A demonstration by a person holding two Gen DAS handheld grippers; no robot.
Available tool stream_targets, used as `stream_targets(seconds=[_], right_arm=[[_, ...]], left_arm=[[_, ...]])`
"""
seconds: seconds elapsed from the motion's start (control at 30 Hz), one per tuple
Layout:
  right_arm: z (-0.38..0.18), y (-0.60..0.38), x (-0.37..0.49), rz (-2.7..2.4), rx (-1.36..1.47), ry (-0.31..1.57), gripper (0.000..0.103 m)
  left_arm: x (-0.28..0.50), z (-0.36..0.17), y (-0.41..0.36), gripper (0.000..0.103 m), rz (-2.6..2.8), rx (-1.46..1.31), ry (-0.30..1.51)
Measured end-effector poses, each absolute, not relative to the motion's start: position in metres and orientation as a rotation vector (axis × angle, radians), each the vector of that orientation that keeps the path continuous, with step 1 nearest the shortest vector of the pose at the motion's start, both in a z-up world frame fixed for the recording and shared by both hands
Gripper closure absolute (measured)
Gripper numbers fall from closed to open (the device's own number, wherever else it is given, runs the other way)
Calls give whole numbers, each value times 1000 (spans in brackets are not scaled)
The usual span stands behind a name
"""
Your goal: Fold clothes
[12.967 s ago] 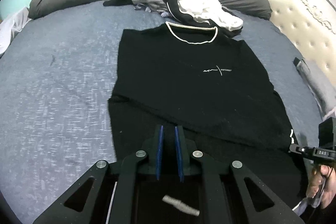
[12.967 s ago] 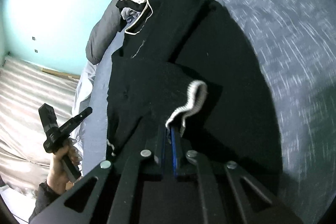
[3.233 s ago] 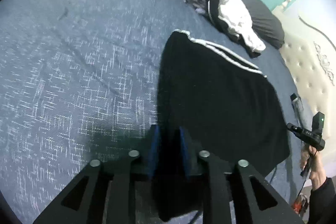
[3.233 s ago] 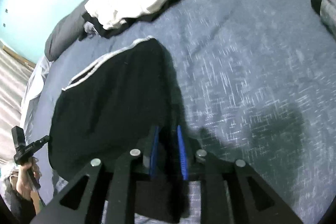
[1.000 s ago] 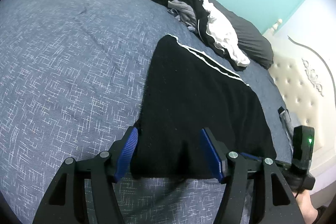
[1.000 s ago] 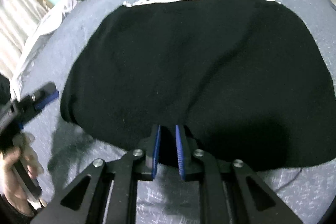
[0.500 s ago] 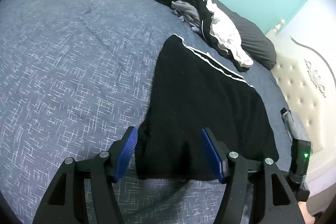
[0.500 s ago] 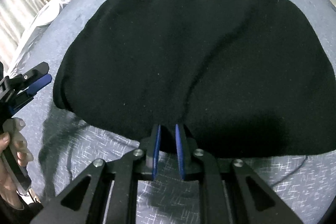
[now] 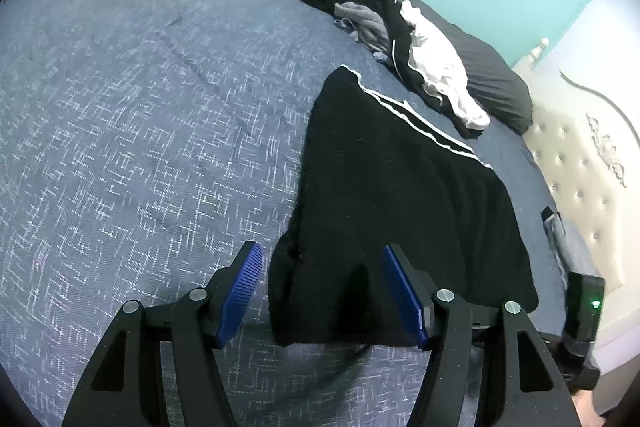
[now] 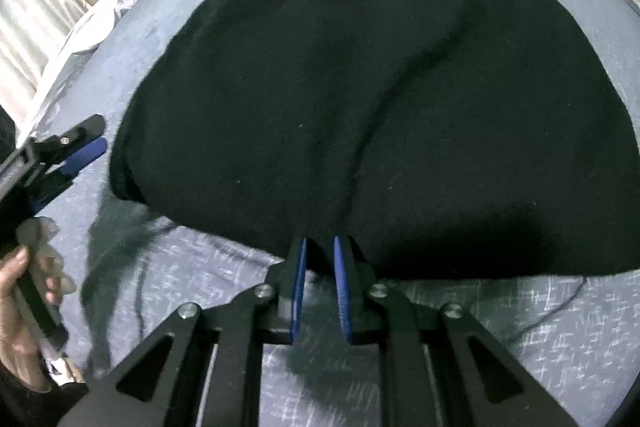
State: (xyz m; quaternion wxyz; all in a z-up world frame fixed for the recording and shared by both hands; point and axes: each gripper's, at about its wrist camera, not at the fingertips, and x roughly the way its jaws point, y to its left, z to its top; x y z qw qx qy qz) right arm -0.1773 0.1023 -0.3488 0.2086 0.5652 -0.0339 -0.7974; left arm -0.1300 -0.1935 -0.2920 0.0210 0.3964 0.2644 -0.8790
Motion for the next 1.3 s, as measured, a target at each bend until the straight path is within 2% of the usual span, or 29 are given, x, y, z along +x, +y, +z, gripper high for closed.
stream_targets(seconds=[0.17,0.23,0.27,0.53,0.87,0.9,1.0,1.1,1.17,1.3], right_arm=[[-337,121,-179,-2253,1521,-190,90],[-337,121,-183,-2253,1510,-196,90],[-336,120,-185,-2253,1505,-195,90],[-350,107,-192,-2240,1546,-149,90],[-317,176,-251,-2395,1462,-310,89],[-314,187,-263,-2422,1458,-325,88],[-309,214,-296,-2470,1462,-353,70],[-313,240,-324,-2508,1544,-332,67],[-320,252,-337,-2492,1615,-311,61],[-329,264,-339,-2439,1672,-267,60]], left_arm=[[-129,-289,-194,36,-2726,1205,791],[-128,-289,-195,27,-2721,1199,786],[-128,-289,-195,26,-2721,1195,790],[-130,-289,-193,25,-2730,1199,785],[-130,-294,-193,24,-2734,1227,808],[-131,-295,-194,24,-2733,1227,809],[-133,-296,-194,24,-2732,1234,802],[-138,-299,-193,24,-2729,1251,792],[-141,-300,-192,24,-2726,1261,794],[-148,-305,-188,24,-2717,1287,787]])
